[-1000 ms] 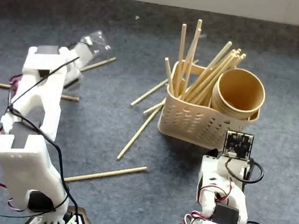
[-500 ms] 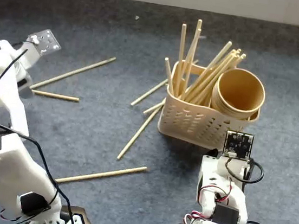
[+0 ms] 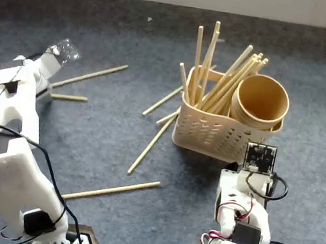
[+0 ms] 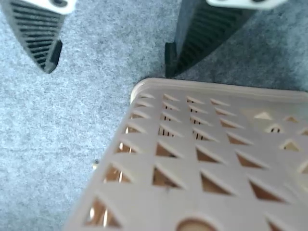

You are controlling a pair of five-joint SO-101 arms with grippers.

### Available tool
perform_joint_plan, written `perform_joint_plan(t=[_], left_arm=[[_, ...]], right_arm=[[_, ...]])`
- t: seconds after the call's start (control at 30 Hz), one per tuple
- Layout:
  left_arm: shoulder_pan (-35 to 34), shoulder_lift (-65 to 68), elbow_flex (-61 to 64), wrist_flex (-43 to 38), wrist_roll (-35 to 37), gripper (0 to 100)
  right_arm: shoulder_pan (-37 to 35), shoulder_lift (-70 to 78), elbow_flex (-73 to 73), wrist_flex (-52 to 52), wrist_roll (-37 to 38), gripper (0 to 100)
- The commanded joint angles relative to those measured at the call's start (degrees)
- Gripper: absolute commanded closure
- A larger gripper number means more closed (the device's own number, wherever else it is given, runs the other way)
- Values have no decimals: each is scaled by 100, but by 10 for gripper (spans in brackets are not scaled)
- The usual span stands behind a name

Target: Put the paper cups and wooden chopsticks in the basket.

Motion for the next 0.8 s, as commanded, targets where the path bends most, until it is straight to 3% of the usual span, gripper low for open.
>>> perform_joint_plan(t=[0.0,0.47,0.57,0.77], left_arm=[[180,523,-734,-237,105,774],[418,2440,-2246,-193,88,776],[470,2642,-2642,589,35,776],[549,2941,-3943,3385,-879,776]], right_arm=[[4,22,119,-92,-18,663],[-13,22,119,-92,-18,663],[-13,22,119,-92,-18,663],[-22,22,119,-92,-18,663]])
